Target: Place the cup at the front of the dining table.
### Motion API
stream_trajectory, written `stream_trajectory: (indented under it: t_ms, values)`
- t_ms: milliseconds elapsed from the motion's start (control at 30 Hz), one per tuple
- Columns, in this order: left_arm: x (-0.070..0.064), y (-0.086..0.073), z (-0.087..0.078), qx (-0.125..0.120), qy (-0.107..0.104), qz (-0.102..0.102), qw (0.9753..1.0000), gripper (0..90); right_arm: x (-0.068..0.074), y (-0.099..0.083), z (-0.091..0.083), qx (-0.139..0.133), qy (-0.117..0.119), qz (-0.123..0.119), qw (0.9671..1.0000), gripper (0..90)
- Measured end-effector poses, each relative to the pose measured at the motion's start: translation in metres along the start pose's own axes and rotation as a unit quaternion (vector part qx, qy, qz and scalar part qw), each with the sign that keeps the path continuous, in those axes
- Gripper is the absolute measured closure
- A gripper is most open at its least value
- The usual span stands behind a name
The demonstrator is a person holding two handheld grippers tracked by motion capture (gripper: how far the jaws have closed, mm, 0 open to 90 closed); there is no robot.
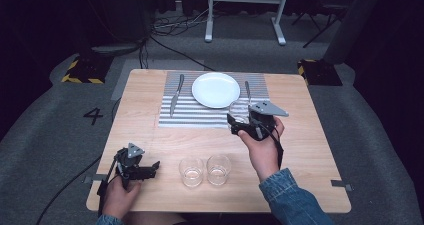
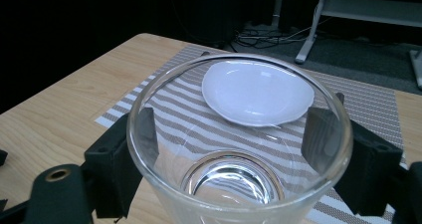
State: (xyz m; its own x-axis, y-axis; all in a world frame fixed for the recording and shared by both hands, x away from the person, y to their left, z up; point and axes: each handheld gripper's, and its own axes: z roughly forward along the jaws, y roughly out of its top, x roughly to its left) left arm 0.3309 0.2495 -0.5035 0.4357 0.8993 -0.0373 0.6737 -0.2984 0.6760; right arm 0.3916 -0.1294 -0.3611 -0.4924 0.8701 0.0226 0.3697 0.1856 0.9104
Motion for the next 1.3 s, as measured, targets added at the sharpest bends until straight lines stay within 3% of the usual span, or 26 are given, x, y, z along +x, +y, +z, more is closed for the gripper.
stream_trajectory:
  t_ms: [533, 867, 1300]
  values:
    - [0.000, 0.000, 0.000, 0.000, 0.000, 0.000, 1.0000, 10.9, 0.012, 0.033, 0.041, 0.008, -0.003, -0.005, 1.0000, 19.4]
    - [0.000, 0.000, 0.000, 0.000, 0.000, 0.000, 1.0000, 10.9, 0.016, 0.044, 0.075, 0.021, -0.008, 0.004, 0.9997, 19.4]
    - [0.000, 0.000, 0.000, -0.001, 0.001, 0.000, 1.0000, 10.9, 0.033, 0.066, 0.118, 0.037, -0.012, -0.013, 0.9992, 19.4]
